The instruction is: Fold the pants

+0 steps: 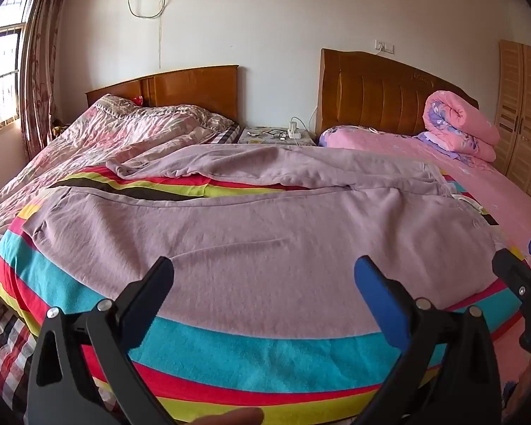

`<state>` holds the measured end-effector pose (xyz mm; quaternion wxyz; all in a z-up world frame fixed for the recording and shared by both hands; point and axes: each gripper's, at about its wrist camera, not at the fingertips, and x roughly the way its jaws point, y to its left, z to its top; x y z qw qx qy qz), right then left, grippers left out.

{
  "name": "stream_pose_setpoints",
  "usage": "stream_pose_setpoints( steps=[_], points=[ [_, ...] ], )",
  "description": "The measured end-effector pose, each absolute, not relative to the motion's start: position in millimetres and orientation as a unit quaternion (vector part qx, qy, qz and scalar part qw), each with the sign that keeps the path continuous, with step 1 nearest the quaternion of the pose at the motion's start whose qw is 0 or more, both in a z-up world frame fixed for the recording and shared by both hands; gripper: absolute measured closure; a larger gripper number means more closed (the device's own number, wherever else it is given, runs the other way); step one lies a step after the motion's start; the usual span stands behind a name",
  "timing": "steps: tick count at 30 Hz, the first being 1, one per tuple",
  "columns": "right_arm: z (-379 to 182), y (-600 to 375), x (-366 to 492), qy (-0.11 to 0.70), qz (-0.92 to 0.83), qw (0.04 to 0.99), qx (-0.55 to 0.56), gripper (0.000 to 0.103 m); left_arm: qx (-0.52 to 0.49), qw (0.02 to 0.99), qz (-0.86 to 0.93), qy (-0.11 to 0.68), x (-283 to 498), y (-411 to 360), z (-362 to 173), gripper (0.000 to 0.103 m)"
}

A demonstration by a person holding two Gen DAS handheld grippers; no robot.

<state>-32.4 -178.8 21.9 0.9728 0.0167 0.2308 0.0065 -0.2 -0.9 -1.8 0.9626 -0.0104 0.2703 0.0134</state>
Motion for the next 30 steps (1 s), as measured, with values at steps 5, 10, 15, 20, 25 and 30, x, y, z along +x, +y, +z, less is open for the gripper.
stream_pose_setpoints(
  steps=[5, 10, 15, 20, 25, 30],
  points=[
    [19.2, -181.9, -27.9, 0.238, 0.007, 0.971, 0.021, 0.004, -0.010, 0.963, 0.016, 0.268, -4.1, -1.3, -0.9, 0.001],
    [19.7, -180.8, -27.5, 0.239, 0.006, 0.971, 0.020, 0.004, -0.010, 0.963, 0.018, 0.269, -3.9, -1.5, 0.8, 0.001],
    [18.7, -180.7, -28.3, 0.240, 0.008, 0.970, 0.022, 0.004, -0.009, 0.963, 0.018, 0.268, -4.2, -1.4, 0.9, 0.001],
    [18.7, -180.9, -30.6, 0.242, 0.008, 0.970, 0.023, 0.004, -0.008, 0.963, 0.018, 0.268, -4.1, -1.2, 1.1, 0.001],
    [17.4, -181.0, -30.5, 0.244, 0.008, 0.969, 0.024, 0.004, -0.005, 0.963, 0.018, 0.268, -5.5, -2.3, 0.4, 0.001],
    [16.6, -181.4, -30.0, 0.245, 0.008, 0.969, 0.025, 0.004, -0.002, 0.963, 0.018, 0.271, -6.2, -2.6, -1.6, 0.001]
  ],
)
